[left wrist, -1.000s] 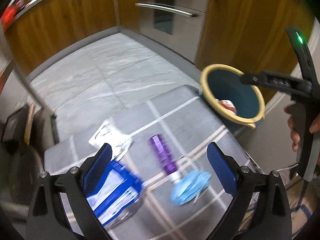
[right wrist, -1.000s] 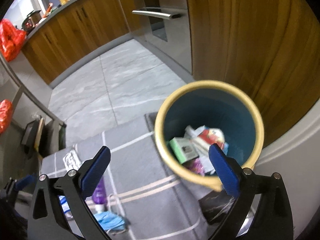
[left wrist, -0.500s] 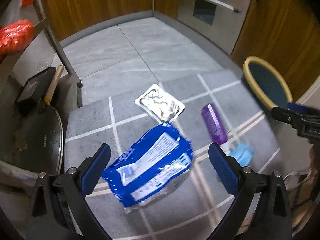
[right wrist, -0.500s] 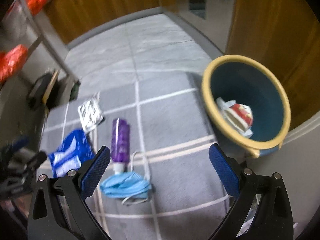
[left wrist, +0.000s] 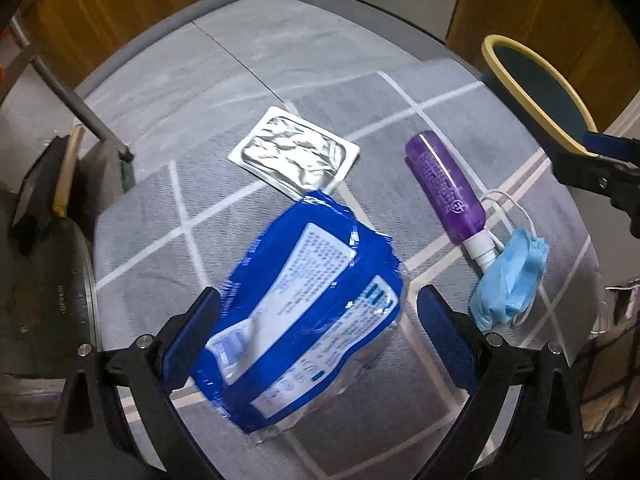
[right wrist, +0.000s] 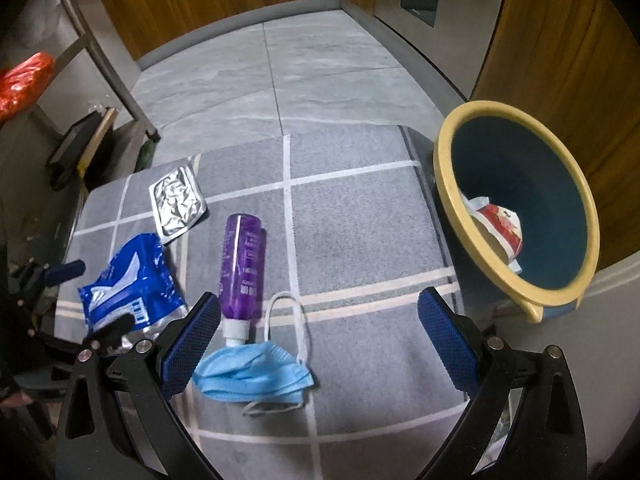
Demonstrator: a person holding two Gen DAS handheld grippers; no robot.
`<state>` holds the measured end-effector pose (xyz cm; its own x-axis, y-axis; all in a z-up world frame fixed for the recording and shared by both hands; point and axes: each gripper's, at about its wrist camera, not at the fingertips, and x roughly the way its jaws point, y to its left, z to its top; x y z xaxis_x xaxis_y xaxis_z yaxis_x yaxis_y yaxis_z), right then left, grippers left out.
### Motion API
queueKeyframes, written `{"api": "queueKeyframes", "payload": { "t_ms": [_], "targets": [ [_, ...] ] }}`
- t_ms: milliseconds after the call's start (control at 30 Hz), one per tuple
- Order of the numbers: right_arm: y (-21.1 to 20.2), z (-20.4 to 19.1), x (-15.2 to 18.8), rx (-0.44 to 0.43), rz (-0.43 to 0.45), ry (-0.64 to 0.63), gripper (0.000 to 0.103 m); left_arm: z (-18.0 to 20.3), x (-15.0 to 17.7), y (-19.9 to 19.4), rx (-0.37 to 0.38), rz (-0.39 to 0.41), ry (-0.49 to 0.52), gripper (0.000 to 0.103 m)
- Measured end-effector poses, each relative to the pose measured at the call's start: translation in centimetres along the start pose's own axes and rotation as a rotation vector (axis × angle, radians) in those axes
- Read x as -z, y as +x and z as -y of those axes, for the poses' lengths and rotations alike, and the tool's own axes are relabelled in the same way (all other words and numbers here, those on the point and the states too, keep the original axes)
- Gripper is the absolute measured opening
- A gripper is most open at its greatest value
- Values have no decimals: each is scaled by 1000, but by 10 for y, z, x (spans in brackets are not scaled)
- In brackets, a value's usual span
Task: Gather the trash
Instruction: 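Move both open grippers back toward the blue wipes pack and mask, then grasp the purple spray bottle with the right gripper while the left grasps the blue wipes pack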
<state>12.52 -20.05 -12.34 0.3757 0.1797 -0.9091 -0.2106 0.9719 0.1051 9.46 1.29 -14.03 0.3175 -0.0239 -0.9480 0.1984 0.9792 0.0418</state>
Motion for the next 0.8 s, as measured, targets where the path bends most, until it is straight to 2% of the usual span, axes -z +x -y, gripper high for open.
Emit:
{"api": "queueKeyframes", "payload": {
  "t_ms": [200,367,400,533,800],
  "targets": [
    [16,-5,-10,-18,5,-24,98,4,2,19,-9,-45,29,96],
    [25,-26,-13,-63,19,-100,95,-2,7,26,35,-60,-9,88],
    [27,-29,-13,-69,25,-116,94,-4,8,27,47,-63,-22,84],
    [45,-40,-13,-106,-8,-116,70,-3,11,28,57,-50,-15,78],
    [71,-60,-10,-116,-63,-158,53,8,17,27,37,-16,19,71]
  ]
}}
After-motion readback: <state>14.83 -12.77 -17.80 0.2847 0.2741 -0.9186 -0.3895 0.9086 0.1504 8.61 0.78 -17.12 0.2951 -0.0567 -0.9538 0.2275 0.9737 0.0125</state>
